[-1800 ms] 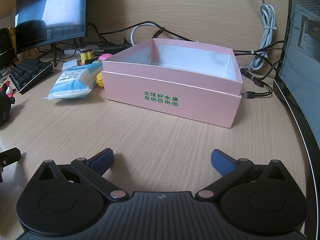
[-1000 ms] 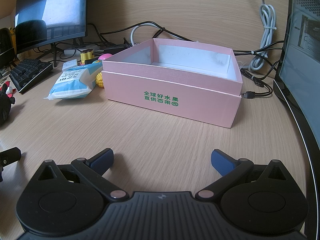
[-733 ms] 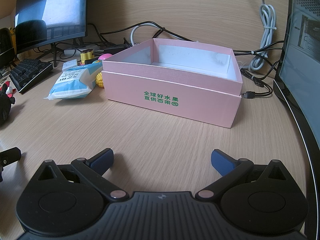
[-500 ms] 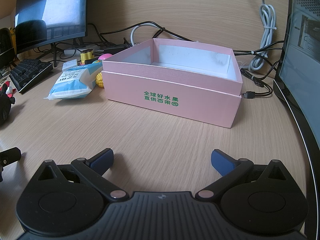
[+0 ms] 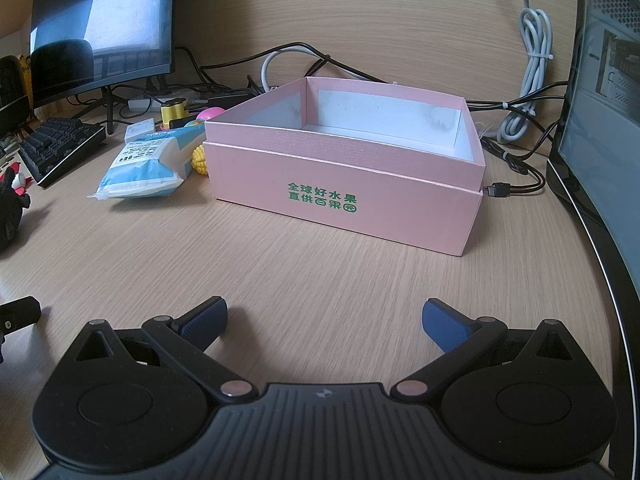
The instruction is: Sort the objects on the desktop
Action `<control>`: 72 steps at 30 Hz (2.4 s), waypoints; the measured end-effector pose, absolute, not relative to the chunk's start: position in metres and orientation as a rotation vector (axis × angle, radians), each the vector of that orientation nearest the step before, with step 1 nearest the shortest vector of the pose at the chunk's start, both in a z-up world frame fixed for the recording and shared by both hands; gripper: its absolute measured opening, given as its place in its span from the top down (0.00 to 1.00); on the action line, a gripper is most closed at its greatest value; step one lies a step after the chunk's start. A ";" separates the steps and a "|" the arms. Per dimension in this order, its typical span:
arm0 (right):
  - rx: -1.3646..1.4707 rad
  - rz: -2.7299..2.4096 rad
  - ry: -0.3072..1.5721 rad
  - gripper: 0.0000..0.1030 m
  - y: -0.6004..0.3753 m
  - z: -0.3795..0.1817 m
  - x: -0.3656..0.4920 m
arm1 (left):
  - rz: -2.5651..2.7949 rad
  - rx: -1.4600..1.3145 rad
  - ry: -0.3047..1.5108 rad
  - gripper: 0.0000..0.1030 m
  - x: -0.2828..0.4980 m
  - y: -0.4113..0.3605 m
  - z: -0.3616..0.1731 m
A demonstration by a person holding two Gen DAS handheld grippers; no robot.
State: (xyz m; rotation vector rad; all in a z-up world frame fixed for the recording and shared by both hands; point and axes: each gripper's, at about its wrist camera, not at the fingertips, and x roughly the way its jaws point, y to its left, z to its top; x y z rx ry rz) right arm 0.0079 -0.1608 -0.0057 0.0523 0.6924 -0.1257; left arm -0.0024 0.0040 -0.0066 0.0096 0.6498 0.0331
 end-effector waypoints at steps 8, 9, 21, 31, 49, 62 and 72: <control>0.055 -0.128 0.692 0.00 -0.161 -0.005 0.008 | 0.032 0.006 0.673 0.00 -0.001 0.004 -0.004; 0.062 -0.144 0.691 0.00 -0.160 -0.005 0.009 | 0.031 0.005 0.676 0.00 -0.001 0.004 -0.003; 0.082 -0.198 0.754 0.00 -0.148 -0.001 -0.011 | 0.032 -0.016 0.757 0.00 0.001 0.018 0.016; 0.080 -0.182 0.759 0.00 -0.148 -0.001 -0.013 | 0.302 0.023 0.686 0.00 0.038 0.074 0.043; -0.119 -0.015 0.560 0.10 -0.037 0.063 0.078 | -0.060 0.263 0.707 0.31 0.067 0.078 0.042; -0.246 -0.075 0.680 0.45 0.014 0.029 0.154 | -0.113 0.196 0.787 0.27 0.073 0.108 0.034; -0.160 0.016 0.773 0.50 -0.017 0.041 0.058 | -0.322 0.208 0.724 0.17 0.076 0.074 0.040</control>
